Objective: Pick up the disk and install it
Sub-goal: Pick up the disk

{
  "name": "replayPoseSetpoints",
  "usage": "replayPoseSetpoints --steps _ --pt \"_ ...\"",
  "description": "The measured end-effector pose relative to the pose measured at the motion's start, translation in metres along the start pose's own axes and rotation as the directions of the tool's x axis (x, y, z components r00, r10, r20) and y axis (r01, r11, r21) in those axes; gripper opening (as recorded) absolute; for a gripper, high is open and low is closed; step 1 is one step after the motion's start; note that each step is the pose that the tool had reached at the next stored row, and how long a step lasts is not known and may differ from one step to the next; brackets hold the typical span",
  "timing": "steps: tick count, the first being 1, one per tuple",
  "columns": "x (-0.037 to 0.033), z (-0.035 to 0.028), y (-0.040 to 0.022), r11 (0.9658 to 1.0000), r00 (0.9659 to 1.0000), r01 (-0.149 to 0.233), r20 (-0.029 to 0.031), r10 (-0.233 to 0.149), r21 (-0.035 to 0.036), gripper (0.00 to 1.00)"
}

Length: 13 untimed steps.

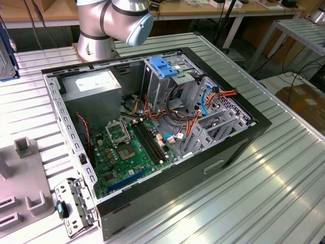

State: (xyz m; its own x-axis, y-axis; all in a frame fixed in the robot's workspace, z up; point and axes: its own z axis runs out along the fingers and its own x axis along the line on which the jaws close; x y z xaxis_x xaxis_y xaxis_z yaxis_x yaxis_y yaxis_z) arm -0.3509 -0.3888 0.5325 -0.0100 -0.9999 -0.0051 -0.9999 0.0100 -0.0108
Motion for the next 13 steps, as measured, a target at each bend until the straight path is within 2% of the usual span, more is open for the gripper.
replayPoseSetpoints --steps 13 --pt "0.002 0.0001 -0.0074 1.0 1.0 0.0 0.0 0.0 0.0 0.37"
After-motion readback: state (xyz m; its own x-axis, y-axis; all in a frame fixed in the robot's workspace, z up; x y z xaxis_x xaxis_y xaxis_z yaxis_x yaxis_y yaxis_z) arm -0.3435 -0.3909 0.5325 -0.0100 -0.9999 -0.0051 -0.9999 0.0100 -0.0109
